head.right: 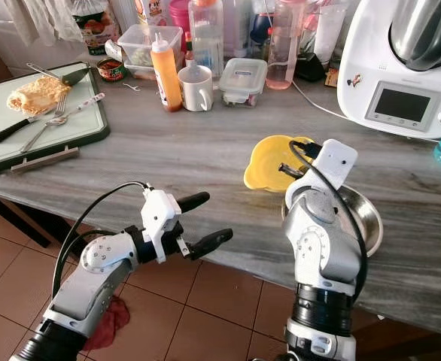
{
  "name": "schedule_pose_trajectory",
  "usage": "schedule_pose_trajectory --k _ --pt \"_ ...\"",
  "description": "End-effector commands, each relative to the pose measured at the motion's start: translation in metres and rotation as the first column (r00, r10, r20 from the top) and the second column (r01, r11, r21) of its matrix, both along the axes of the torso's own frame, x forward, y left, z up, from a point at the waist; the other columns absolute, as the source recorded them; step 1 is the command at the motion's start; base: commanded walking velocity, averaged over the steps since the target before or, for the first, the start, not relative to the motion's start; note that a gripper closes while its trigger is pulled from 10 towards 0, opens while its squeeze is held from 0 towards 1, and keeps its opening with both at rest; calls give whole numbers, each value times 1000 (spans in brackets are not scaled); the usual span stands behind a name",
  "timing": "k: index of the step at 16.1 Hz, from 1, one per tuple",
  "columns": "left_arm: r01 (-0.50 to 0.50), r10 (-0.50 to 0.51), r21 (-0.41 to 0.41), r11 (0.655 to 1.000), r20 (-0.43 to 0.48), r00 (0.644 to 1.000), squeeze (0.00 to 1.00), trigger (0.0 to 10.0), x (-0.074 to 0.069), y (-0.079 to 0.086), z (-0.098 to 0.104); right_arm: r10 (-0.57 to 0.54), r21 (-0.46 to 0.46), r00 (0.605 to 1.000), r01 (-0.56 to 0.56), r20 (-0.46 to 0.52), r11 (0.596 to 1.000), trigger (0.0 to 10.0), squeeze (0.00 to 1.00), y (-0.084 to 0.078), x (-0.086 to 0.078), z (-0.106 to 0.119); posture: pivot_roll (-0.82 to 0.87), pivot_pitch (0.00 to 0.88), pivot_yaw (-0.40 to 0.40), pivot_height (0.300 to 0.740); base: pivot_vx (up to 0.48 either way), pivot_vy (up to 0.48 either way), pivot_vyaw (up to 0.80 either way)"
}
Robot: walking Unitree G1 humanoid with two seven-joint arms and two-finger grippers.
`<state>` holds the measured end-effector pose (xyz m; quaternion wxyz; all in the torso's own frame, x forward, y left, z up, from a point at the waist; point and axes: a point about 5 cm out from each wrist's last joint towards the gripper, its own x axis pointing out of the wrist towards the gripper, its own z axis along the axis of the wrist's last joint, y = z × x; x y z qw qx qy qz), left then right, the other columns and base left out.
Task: Setting the table
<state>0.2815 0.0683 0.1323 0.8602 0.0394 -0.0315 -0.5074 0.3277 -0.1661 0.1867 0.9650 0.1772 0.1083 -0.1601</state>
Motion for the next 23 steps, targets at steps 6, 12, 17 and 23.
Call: schedule_pose_trajectory --k 6,12,17,23 --pt "34 -34 26 999 -12 999 0 10000 -6 -3 -3 10 105 999 -5 -45 994 10000 0 3 4 -4 -27 144 33 740 0 0 0" --pt "44 -43 38 998 -21 999 0 10000 -8 -2 -5 6 157 998 4 -63 988 10000 0 8 11 -4 -23 149 35 740 0 0 0" --pt "51 -50 45 998 -30 998 0 10000 -9 -3 -6 7 188 995 11 -97 982 10000 0 12 12 -8 -25 152 34 740 0 0 0" --pt "55 -53 46 997 -38 998 0 10000 -10 -4 -7 -8 186 993 29 -114 982 10000 1000 10 12 -10 -27 153 33 740 0 0 0"
